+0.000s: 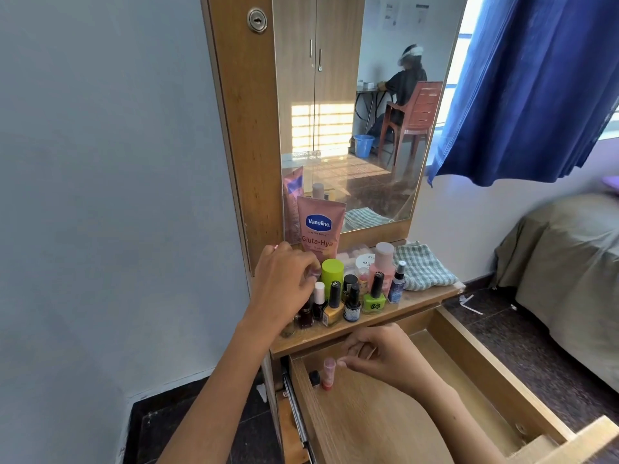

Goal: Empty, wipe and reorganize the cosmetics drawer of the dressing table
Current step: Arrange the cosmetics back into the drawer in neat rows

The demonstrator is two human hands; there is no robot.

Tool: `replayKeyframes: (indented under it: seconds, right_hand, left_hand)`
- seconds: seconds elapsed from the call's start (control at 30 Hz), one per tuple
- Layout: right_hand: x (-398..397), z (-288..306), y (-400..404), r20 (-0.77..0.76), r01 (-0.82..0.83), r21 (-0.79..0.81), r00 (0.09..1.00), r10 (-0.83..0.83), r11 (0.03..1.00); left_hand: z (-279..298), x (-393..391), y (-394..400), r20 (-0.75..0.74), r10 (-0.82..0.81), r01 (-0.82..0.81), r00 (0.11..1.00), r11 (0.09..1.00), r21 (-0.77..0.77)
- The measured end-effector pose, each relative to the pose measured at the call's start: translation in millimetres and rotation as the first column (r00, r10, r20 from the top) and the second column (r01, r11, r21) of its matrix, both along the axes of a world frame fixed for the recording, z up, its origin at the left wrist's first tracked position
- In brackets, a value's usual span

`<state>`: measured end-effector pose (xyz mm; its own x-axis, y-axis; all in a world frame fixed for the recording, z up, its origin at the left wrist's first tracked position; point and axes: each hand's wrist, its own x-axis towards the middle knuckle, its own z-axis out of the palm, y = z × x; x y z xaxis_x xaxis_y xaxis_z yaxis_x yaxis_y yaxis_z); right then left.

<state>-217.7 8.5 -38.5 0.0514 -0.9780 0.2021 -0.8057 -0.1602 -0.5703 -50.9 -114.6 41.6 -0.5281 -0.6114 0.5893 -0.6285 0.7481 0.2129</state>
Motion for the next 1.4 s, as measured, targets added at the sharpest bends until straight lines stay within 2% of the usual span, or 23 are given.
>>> replayKeyframes:
  seconds: [0.2,0.33,0.43,0.5,0.6,0.7,0.77,0.83,0.93,1.0,1.07,1.23,1.4]
  right_hand:
    - [0,0,0,0.006,-0.003,-0.009,1.0,0.003,1.0]
    - [1,2,2,0.065,-0.014,-0.07,0.998,0.018,0.997]
    - [6,8,3,0.196,0.007,-0.185,0.98,0.03,0.983]
    - [12,16,4,0.239,0.05,-0.343,0.97,0.036,0.938]
    - [25,32,8,0.205,0.125,-0.558,0.979,-0.01,0.82]
    - [37,45,17,0.099,0.127,-0.588,0.991,-0.085,0.799]
    - [41,46,26,0.022,0.112,-0.556,0.993,-0.12,0.824]
    - [39,43,32,0.005,0.178,-0.454,0.98,-0.197,0.873]
    - [23,32,32,-0.044,0.357,-0.083,0.931,-0.362,0.93]
    - [14,19,24,-0.126,0.418,0.131,0.907,-0.403,0.899]
    - [11,6,15,-0.138,0.429,0.243,0.903,-0.406,0.87]
    - [16,-19,-5,-0.162,0.364,0.337,0.931,-0.328,0.868]
    - [22,-30,-10,-0.136,0.326,0.277,0.944,-0.299,0.904]
  left_hand:
    - [2,9,4,-0.101,-0.022,0.015,0.995,0.998,-0.069]
    - [7,19,13,-0.182,-0.013,-0.011,0.983,0.992,-0.129]
    - [10,28,26,-0.253,0.012,-0.059,0.967,0.982,-0.179]
    - [9,33,38,-0.289,0.004,-0.068,0.957,0.975,-0.21]
    - [0,34,64,-0.297,-0.06,-0.011,0.953,0.972,-0.233]
    - [-17,31,90,-0.27,-0.137,0.089,0.953,0.979,-0.184]
    - [-27,29,103,-0.261,-0.177,0.147,0.949,0.98,-0.131]
    - [-37,30,108,-0.252,-0.184,0.169,0.95,0.982,-0.078]
    - [-50,40,109,-0.243,-0.103,0.112,0.965,0.993,0.022]
    - [-58,48,107,-0.248,-0.048,0.065,0.968,0.996,0.059]
    - [-66,54,106,-0.256,-0.009,0.026,0.967,0.998,0.061]
    - [-76,61,104,-0.268,0.084,-0.062,0.96,0.994,0.088]
    - [-84,60,105,-0.249,0.093,-0.065,0.964,0.991,0.119]
